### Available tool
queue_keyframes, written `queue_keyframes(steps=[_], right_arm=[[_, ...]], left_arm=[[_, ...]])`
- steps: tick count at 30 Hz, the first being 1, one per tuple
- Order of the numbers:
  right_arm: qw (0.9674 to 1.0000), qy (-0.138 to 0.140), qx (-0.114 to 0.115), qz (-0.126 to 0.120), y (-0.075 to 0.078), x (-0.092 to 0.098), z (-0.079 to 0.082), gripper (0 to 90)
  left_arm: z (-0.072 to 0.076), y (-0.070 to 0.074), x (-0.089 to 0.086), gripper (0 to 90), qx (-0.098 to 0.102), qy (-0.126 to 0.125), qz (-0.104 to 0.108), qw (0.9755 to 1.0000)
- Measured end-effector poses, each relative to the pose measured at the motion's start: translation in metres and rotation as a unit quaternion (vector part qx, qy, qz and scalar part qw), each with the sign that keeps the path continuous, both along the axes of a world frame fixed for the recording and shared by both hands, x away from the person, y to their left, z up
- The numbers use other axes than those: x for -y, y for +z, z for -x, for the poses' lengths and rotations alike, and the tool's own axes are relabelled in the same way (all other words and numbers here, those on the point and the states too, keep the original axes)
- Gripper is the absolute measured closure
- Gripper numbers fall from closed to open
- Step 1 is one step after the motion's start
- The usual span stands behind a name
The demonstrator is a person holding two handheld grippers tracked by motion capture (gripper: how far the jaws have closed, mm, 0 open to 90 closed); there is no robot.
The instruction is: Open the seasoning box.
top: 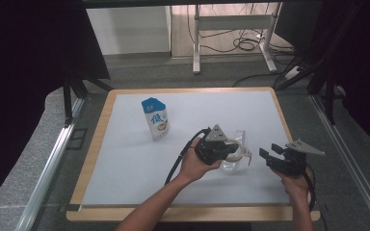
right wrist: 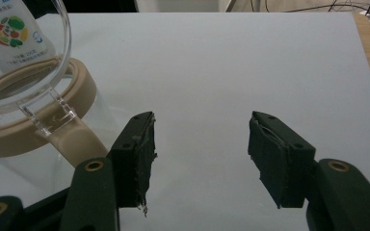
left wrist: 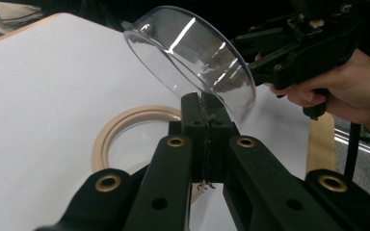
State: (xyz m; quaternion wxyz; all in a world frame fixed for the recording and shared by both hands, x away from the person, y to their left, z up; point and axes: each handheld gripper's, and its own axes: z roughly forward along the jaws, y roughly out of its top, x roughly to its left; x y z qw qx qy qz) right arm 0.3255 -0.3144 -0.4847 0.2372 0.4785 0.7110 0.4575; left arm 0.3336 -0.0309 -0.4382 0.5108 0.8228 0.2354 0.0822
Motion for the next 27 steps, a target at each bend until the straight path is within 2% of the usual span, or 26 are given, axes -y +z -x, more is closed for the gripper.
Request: queue_keyframes(steps=[3, 12, 17, 24, 25, 27], right_arm=[[1.0000, -0.001, -0.001, 0.000, -0.001, 0.001, 0.000, 43.1], [1.0000, -0.002, -0.007, 0.003, -0.003, 0.001, 0.002, 42.5], [0.9999, -0.004, -0.010, 0.003, -0.004, 0.002, 0.002, 42.5], [0.9999, -0.003, -0.010, 0.003, -0.007, 0.001, 0.006, 42.3], [1.0000, 0.001, -0.009, 0.003, -0.007, 0.001, 0.008, 41.9], [1.0000, 0.002, -0.008, 0.003, -0.007, 0.000, 0.011, 40.7]], left_arm=[[0.002, 0.003, 0.004, 90.0, 0.009, -0.003, -0.009, 0.9999], [0.005, 0.003, 0.019, 90.0, 0.005, -0.019, -0.008, 0.9998], [0.007, 0.004, 0.023, 90.0, 0.009, -0.026, -0.010, 0.9996], [0.005, 0.002, 0.011, 89.4, 0.007, -0.016, -0.006, 0.9998], [0.006, 0.002, 0.002, 87.8, 0.010, -0.011, -0.003, 0.9999], [0.006, 0.001, -0.003, 82.6, 0.010, -0.007, -0.001, 0.9999]])
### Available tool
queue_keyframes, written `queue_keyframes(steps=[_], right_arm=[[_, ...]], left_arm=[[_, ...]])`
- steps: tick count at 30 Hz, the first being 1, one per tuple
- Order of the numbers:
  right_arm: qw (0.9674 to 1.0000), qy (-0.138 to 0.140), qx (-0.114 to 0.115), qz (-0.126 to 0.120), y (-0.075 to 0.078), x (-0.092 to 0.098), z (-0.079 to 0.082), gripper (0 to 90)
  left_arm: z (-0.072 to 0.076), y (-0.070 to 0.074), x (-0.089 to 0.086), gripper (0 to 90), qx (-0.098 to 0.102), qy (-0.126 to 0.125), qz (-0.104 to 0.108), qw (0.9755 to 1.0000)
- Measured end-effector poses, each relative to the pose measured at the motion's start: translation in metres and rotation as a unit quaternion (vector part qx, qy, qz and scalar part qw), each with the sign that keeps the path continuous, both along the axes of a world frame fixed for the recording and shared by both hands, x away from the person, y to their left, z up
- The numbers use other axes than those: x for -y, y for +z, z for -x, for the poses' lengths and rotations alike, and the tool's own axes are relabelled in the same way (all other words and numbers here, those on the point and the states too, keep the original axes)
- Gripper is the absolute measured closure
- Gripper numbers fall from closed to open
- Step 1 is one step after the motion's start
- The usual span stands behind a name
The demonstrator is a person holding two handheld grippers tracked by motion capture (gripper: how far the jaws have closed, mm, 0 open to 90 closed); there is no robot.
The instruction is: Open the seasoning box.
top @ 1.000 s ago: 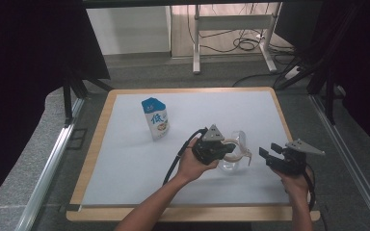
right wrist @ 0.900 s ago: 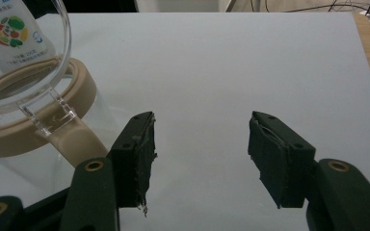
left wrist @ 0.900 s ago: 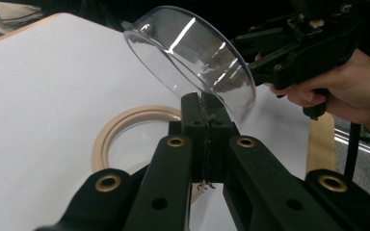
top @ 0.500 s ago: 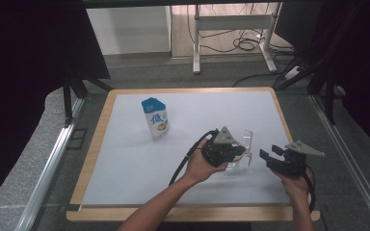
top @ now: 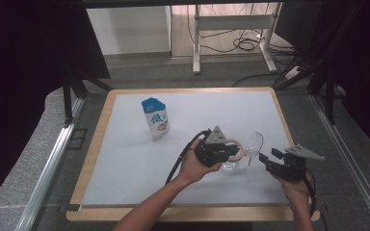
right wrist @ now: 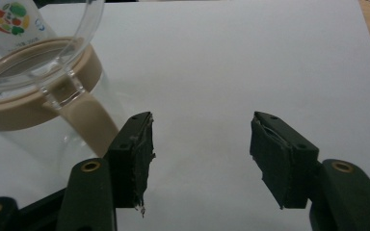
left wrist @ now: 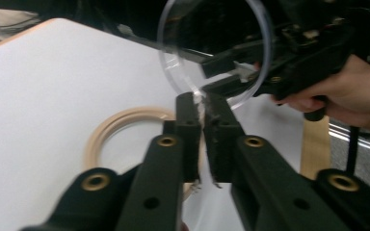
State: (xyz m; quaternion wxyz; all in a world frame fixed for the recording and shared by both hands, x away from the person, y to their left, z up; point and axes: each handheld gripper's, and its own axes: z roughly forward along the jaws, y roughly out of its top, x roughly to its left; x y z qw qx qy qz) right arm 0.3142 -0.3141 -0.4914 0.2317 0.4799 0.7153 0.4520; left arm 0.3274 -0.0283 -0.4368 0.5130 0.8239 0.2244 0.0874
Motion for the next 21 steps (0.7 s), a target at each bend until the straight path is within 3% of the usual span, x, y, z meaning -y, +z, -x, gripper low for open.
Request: queue_keyframes(steps=[1, 4, 5, 8, 10, 15, 17, 21], right_arm=[[1.0000, 0.000, 0.000, 0.000, 0.000, 0.000, 0.000, 40.7], [0.9999, 0.011, -0.002, -0.011, -0.002, 0.000, 0.014, 40.3], [0.9998, 0.013, -0.001, -0.014, -0.004, -0.003, 0.019, 40.2], [0.9996, 0.020, 0.014, 0.013, -0.004, -0.013, 0.031, 39.7], [0.9991, 0.038, 0.018, 0.006, -0.002, -0.017, 0.037, 39.8], [0.9975, 0.068, 0.021, -0.001, -0.001, -0.024, 0.046, 39.8], [0.9959, 0.087, 0.022, -0.015, 0.000, -0.030, 0.051, 39.8], [0.9950, 0.097, 0.021, -0.010, 0.001, -0.037, 0.053, 39.8]], left_arm=[[0.000, 0.000, -0.007, 82.6, -0.004, 0.005, 0.003, 1.0000], [0.000, -0.005, -0.029, 68.3, -0.019, 0.017, 0.009, 0.9996], [0.000, -0.005, -0.029, 65.1, -0.019, 0.017, 0.009, 0.9996], [0.005, -0.012, -0.048, 52.3, -0.014, 0.035, 0.007, 0.9993], [0.009, -0.016, -0.057, 46.6, -0.014, 0.044, 0.009, 0.9989], [0.016, -0.023, -0.077, 38.2, -0.019, 0.055, 0.007, 0.9983], [0.018, -0.028, -0.086, 35.6, -0.021, 0.059, 0.005, 0.9980], [0.021, -0.037, -0.106, 33.0, -0.033, 0.072, 0.009, 0.9968]])
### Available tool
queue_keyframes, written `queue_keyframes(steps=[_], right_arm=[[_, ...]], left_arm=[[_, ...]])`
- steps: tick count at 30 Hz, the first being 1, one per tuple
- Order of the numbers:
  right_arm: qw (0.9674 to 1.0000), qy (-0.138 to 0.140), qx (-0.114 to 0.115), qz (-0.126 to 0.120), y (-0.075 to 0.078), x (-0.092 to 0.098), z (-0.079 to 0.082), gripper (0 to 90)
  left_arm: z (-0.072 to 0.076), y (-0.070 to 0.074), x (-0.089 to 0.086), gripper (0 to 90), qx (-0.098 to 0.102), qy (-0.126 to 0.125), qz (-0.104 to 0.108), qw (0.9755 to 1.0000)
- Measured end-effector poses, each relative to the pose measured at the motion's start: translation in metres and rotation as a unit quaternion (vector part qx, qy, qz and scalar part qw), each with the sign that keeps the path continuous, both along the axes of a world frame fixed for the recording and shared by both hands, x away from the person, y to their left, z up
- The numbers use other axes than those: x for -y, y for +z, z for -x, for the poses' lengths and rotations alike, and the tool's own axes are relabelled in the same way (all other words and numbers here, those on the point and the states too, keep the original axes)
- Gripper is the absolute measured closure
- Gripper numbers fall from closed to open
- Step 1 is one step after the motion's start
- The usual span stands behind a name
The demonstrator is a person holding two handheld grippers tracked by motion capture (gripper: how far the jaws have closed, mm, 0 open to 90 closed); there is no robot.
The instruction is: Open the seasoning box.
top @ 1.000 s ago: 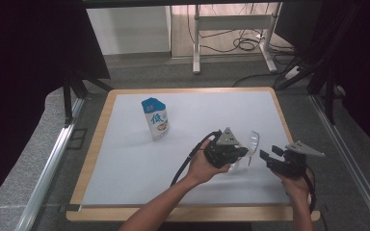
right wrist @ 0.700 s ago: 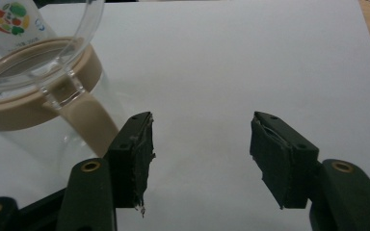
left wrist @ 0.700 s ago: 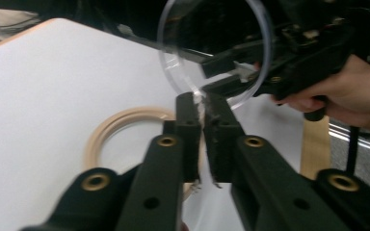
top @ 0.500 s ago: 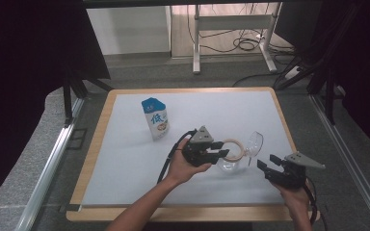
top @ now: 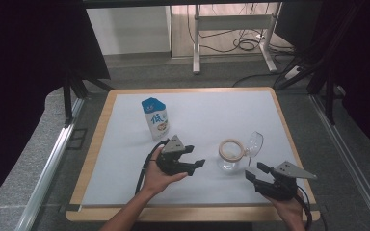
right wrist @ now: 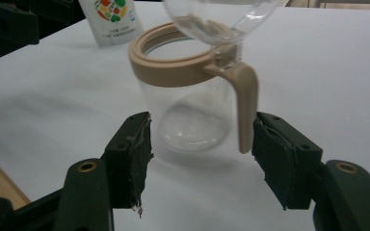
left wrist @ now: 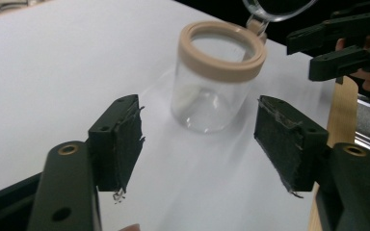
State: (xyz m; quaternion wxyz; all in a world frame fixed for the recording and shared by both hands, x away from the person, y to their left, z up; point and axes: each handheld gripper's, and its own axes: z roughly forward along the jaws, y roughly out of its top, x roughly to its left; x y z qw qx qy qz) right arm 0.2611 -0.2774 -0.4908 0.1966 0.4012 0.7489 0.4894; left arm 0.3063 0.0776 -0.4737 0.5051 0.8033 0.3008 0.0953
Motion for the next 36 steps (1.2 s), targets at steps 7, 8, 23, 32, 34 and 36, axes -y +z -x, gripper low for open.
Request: queue_keyframes(steps=[7, 8, 23, 32, 34, 36], right_arm=[[0.9996, 0.027, -0.004, -0.003, 0.000, -0.014, 0.008, 39.8], [0.9995, 0.031, -0.003, -0.002, 0.000, -0.017, 0.009, 39.8], [0.9973, 0.072, 0.016, -0.004, 0.001, -0.057, 0.008, 39.8], [0.9967, 0.079, 0.017, -0.002, -0.002, -0.070, 0.004, 39.8], [0.9965, 0.080, 0.021, -0.003, -0.001, -0.072, 0.003, 39.8], [0.9963, 0.083, 0.022, -0.003, 0.000, -0.073, 0.003, 39.8]], left_arm=[[0.007, -0.016, -0.028, 30.7, -0.008, 0.020, 0.000, 0.9998], [0.008, -0.021, -0.036, 30.4, -0.010, 0.028, 0.001, 0.9996], [0.011, -0.029, -0.070, 26.4, -0.004, 0.053, -0.001, 0.9986], [0.011, -0.031, -0.085, 28.4, -0.018, 0.065, -0.005, 0.9977], [0.012, -0.032, -0.088, 28.6, -0.019, 0.066, -0.006, 0.9976], [0.013, -0.032, -0.089, 28.7, -0.019, 0.064, -0.004, 0.9978]])
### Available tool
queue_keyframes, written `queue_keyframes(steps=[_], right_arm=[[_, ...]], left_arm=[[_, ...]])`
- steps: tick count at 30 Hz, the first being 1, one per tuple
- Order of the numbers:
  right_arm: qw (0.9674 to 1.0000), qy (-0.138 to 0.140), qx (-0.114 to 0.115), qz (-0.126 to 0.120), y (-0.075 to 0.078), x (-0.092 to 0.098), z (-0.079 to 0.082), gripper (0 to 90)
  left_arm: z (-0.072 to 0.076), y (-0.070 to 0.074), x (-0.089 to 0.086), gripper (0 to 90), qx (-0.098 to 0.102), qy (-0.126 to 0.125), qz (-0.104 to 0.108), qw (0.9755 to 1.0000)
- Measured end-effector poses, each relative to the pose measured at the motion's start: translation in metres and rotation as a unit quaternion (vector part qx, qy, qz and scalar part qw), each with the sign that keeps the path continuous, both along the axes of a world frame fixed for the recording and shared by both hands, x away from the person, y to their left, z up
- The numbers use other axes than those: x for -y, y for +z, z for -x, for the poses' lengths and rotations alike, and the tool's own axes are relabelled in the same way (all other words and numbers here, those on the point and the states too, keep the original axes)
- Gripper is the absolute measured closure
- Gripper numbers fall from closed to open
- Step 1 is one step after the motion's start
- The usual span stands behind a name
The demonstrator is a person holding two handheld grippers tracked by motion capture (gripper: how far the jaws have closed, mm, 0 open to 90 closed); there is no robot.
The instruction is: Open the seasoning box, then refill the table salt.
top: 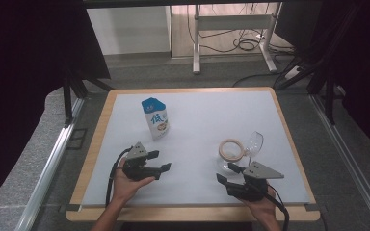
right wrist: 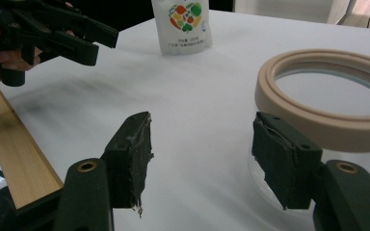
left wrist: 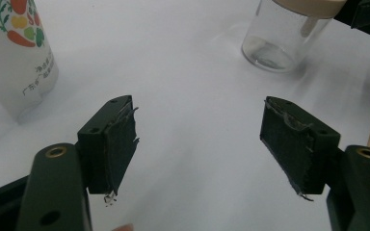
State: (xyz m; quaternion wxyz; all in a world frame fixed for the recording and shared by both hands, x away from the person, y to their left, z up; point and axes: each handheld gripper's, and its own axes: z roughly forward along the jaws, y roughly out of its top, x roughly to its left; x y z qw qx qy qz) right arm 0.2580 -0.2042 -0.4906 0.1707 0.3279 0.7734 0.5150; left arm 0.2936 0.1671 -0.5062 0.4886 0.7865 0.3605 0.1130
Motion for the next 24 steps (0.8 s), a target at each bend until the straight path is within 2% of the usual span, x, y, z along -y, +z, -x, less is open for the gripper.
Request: queue_keyframes(steps=[4, 7, 18, 24], right_arm=[[1.0000, 0.002, 0.003, -0.001, 0.001, -0.003, -0.001, 39.8], [1.0000, 0.004, 0.006, -0.002, 0.001, -0.007, -0.002, 39.8], [0.9998, 0.013, 0.012, -0.004, 0.005, -0.019, -0.003, 39.9], [0.9996, 0.023, 0.013, -0.003, 0.005, -0.027, -0.005, 39.8]], left_arm=[[0.002, 0.000, -0.002, 29.6, 0.003, -0.002, 0.001, 1.0000], [0.002, 0.000, -0.006, 27.4, 0.004, 0.007, 0.005, 1.0000], [-0.006, 0.006, -0.027, 30.0, 0.008, 0.051, 0.009, 0.9986], [-0.019, 0.016, -0.040, 32.0, 0.016, 0.087, 0.019, 0.9959]])
